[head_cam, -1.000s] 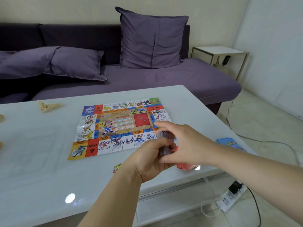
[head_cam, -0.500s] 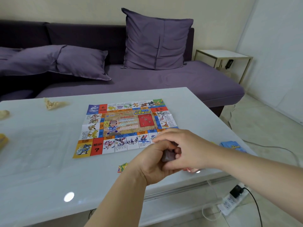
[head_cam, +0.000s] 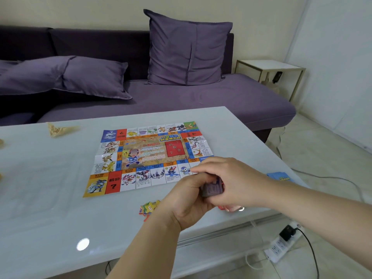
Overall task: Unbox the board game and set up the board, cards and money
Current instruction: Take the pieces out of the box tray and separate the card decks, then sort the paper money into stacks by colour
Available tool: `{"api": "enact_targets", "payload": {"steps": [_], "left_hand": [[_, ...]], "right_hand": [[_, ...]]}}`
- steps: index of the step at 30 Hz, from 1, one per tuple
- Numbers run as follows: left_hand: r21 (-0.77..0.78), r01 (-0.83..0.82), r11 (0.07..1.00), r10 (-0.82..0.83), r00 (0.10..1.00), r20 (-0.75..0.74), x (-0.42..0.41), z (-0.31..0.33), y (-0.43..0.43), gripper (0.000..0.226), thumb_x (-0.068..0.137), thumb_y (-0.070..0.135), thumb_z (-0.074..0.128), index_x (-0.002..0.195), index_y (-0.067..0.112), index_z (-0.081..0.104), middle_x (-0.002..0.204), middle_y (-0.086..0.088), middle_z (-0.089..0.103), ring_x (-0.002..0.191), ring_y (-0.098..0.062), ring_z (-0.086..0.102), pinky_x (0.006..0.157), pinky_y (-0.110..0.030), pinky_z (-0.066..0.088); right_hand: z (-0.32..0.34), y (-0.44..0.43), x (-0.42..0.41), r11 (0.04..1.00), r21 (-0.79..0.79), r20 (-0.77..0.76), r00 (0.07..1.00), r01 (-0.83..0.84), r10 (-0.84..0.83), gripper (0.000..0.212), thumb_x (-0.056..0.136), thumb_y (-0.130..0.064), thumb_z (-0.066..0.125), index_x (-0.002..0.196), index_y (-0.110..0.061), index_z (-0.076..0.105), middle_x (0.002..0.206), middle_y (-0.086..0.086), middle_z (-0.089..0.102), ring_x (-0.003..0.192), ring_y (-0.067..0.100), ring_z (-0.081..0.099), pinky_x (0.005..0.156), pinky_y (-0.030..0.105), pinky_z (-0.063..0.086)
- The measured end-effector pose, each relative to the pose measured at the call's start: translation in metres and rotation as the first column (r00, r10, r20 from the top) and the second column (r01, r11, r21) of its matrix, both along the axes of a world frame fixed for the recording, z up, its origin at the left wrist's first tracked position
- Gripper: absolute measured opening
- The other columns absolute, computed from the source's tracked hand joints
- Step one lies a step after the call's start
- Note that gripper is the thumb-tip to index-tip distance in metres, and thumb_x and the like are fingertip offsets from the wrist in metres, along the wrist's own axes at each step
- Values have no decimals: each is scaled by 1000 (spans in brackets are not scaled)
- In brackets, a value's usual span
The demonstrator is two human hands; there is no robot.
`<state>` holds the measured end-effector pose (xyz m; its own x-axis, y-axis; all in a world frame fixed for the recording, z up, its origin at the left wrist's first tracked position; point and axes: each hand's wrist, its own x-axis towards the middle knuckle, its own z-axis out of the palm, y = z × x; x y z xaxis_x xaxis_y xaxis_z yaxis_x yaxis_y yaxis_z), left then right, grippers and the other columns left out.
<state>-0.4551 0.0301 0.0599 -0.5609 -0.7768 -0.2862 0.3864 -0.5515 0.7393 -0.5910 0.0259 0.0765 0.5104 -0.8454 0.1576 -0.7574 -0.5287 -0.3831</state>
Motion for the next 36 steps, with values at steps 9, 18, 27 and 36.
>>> {"api": "enact_targets", "payload": {"steps": [9, 18, 27, 36], "left_hand": [[-88, -132, 987, 137, 989, 57, -8, -11, -3, 18, 93, -3, 48, 103, 4, 61, 78, -6, 71, 68, -14, 70, 57, -25, 57], [-115, -267, 957, 279, 954, 107, -13, -20, -10, 15, 87, 0, 59, 98, 8, 64, 81, -6, 73, 69, -13, 69, 62, -22, 56], [20, -268, 963, 266, 961, 70, -14, -20, -6, 17, 94, 2, 47, 100, 5, 63, 77, -10, 73, 66, -15, 69, 64, -27, 58], [-4, -340, 940, 338, 931, 142, -14, -23, -8, 12, 90, 1, 56, 93, 10, 62, 74, -5, 72, 69, -17, 65, 70, -28, 54]], "right_hand": [[1, 3, -13, 903, 413, 328, 905, 120, -271, 76, 71, -30, 81, 134, -37, 40, 121, -22, 51, 89, -15, 57, 78, 10, 47], [-10, 0, -15, 621, 784, 550, 456, 6, -700, 13, 78, -12, 73, 74, -8, 62, 67, 6, 66, 64, 17, 62, 65, 24, 52], [-11, -8, -14, 621, 779, 536, 423, 87, -731, 13, 85, -2, 65, 73, -6, 65, 69, 7, 69, 63, 16, 65, 72, 31, 53], [-10, -6, -13, 668, 730, 568, 414, 146, -711, 6, 89, -7, 61, 88, -4, 66, 77, 8, 72, 67, 16, 69, 67, 28, 58]]}}
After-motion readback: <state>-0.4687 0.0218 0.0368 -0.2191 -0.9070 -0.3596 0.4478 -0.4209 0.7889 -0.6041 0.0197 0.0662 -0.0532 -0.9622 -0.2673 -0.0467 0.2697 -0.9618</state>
